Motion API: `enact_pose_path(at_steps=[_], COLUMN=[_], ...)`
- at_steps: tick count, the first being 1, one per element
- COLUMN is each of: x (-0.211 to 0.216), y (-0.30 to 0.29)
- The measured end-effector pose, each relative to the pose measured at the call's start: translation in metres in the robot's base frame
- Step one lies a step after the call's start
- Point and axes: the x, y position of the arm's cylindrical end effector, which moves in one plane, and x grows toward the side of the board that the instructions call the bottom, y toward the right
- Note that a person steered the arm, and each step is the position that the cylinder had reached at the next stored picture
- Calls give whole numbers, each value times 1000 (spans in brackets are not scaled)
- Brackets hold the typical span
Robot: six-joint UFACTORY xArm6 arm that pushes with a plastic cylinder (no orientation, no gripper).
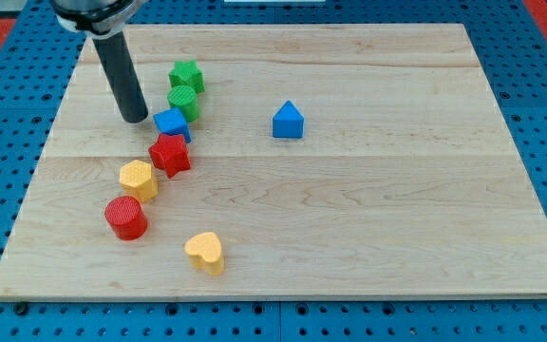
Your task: Move the hexagon below the red star
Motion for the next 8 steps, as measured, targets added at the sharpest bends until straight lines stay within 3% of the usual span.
enact_pose_path(at_steps=[1,4,7,8], x=[4,74,85,108], y=[0,6,-12,-26])
